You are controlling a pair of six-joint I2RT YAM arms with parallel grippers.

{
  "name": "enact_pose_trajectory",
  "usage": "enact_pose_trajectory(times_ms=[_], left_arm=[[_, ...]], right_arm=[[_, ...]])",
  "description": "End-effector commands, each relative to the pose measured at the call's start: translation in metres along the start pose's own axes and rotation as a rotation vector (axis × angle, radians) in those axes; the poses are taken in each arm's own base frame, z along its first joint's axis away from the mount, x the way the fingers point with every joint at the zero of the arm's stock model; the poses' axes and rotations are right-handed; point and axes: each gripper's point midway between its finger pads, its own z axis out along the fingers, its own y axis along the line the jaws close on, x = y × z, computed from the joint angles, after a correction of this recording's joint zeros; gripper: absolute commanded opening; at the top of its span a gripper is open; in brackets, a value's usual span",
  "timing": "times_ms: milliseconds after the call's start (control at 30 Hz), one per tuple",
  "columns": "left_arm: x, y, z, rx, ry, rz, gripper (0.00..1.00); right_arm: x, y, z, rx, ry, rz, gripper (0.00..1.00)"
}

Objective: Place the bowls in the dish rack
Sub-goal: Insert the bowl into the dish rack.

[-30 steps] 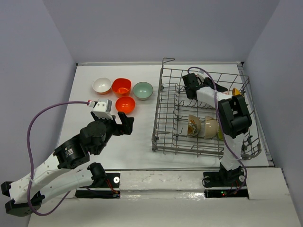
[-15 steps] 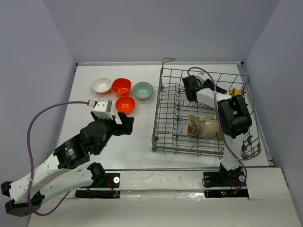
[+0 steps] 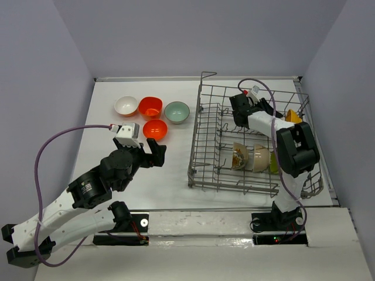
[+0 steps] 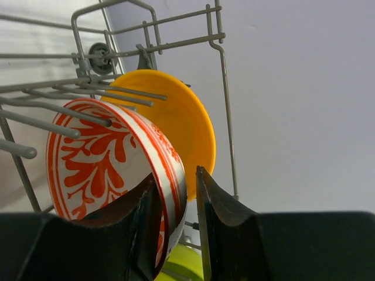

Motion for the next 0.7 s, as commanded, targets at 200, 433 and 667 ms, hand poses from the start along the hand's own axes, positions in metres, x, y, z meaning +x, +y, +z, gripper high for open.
enact_pose_trajectory(times_ms=[200,433,667], left_arm=[[0.001,0.000,0.005,-0.012,-0.007,0.009,0.99],[0.003,0.002,0.007,-0.026,-0.003,0.012,0.99],[0.004,0.002,0.008,-0.030,0.003,0.016,0.99]], right_arm=[[0.004,-0.051,-0.009,0.006,0.000,0.321,0.44],[-0.003,-0.023,-0.014,-0.201,0.077,0.418,0.45],[-0.006,-0.022,-0.027,-0.351,0.079,0.483,0.47]])
